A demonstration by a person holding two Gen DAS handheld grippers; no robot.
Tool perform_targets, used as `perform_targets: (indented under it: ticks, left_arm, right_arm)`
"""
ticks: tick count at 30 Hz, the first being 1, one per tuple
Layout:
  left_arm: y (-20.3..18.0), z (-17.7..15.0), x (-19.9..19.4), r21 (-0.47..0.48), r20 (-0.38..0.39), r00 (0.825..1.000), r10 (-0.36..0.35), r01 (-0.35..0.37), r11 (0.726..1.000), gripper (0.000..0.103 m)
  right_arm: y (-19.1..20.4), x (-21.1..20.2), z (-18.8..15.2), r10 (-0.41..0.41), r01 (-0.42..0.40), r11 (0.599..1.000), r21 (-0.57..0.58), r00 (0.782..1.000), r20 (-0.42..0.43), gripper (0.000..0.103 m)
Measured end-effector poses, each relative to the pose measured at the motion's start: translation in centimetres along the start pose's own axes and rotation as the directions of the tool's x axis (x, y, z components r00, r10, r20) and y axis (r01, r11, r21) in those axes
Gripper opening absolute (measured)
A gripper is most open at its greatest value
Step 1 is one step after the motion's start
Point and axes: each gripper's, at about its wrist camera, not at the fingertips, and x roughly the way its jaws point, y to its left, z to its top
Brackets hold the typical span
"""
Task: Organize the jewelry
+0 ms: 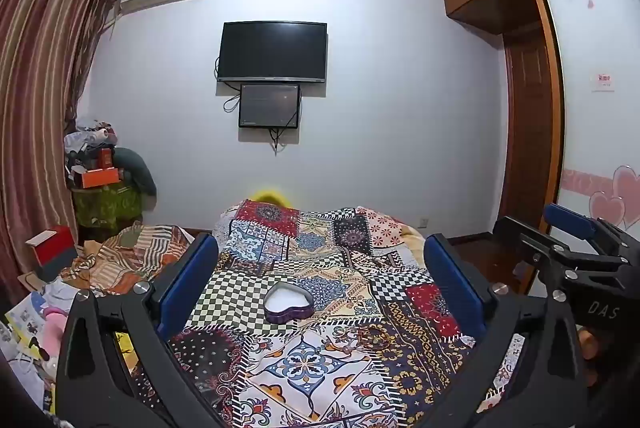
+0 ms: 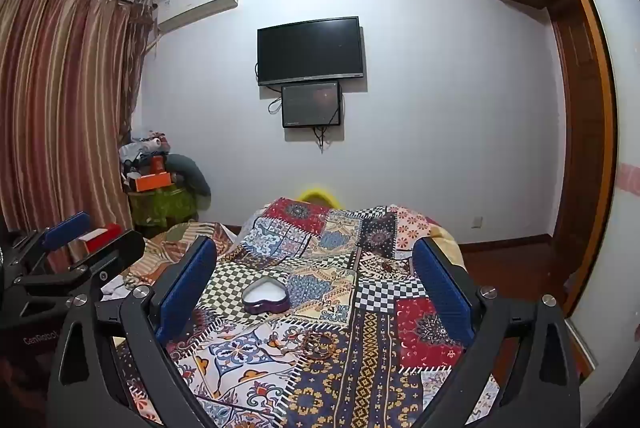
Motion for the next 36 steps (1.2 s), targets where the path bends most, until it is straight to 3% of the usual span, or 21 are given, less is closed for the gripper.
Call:
perform_targets:
  ticks: [36]
  left_arm:
    - [1.3, -1.0, 1.5, -0.06, -0.064, 0.998, -0.004, 0.0, 0.998, 0.103]
  right_arm:
    - [0.0, 0.5, -0.9, 0.004, -0.003, 1.0, 0.021, 1.0, -0.023, 0.097]
